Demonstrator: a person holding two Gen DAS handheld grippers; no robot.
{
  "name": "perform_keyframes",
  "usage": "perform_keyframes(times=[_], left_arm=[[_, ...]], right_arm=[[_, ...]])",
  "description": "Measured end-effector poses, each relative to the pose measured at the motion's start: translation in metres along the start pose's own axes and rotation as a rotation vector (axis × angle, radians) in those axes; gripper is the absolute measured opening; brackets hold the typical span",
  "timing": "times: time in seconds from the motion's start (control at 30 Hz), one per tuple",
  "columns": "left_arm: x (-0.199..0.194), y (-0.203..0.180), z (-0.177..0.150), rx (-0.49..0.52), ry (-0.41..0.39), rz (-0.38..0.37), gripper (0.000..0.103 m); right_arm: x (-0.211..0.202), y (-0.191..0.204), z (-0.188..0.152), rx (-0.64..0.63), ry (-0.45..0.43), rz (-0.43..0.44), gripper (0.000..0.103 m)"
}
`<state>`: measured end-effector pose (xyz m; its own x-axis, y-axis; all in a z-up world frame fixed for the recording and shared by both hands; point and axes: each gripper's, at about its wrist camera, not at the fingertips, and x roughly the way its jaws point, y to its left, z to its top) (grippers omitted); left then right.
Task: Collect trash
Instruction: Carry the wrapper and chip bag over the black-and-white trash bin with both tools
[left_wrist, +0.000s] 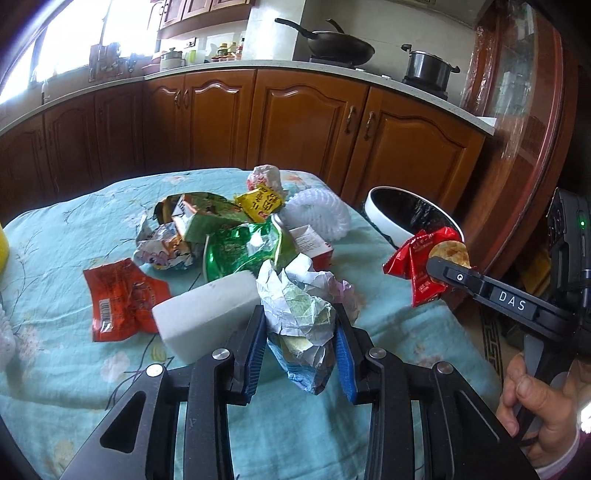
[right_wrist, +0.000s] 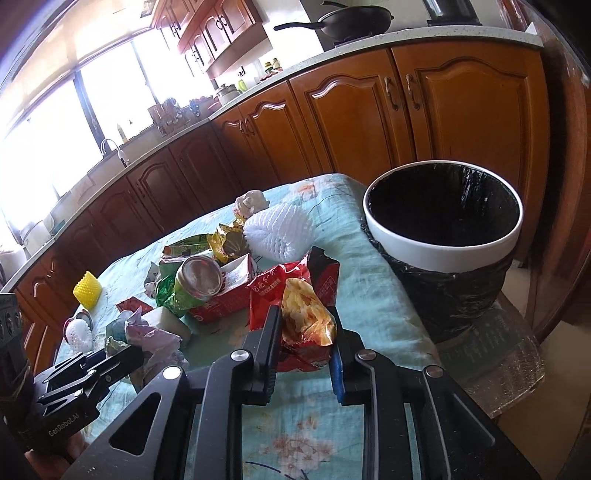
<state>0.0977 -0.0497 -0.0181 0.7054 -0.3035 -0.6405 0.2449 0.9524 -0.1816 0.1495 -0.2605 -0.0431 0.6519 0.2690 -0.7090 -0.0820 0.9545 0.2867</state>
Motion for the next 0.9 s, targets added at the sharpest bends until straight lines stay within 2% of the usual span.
perform_keyframes(times=[0.37,0.9], left_arm=[[0.034,-0.033,0.035,0.085,-0.002,-0.081,0.033],[0.116,-0.073,0.09,0.163,0.032,-0.131,0.034]], right_arm=[[-0.014,-0.031,0.019,0.011,-0.035,-0.06,0.023],[-0.006,-0.092,0.059,0.026,-0.026,-0.161,0.023]])
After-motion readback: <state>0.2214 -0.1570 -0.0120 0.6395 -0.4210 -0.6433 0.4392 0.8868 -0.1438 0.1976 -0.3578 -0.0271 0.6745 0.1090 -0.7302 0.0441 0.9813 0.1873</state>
